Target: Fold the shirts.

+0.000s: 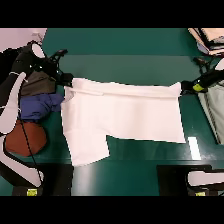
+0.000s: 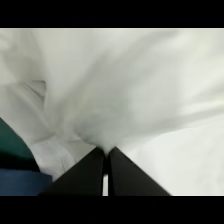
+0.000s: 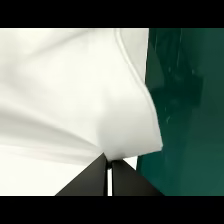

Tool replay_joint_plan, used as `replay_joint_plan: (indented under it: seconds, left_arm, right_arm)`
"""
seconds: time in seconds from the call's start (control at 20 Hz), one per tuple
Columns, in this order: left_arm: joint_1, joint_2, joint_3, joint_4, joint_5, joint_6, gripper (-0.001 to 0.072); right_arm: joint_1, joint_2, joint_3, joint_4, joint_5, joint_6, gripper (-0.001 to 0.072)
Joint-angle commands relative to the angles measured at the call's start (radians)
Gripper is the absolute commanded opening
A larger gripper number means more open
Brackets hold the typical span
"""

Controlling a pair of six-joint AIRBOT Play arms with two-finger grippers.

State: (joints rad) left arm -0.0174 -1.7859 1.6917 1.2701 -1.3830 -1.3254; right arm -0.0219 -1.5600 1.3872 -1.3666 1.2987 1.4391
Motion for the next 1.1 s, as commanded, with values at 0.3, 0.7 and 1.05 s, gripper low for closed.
replay_joint_plan:
  seconds: [0.3,0.7,1.05]
  left_arm:
    - [0.004,0.130,-0.052,0.089,-0.087,-0.090,0.0487]
    - [0.003,0.601,-0.687,0.030,-0.023,-0.142,0.0488]
    - [0.004,0.805,-1.120,-0.044,0.068,-0.168,0.0489]
  right_arm:
    - [-0.021,0.085,-0.099,0.065,0.059,0.000,0.0374]
    - [-0.044,0.407,-0.303,0.066,0.055,0.000,0.0374]
    - [-0.044,0.528,-0.408,0.066,0.041,0.000,0.0374]
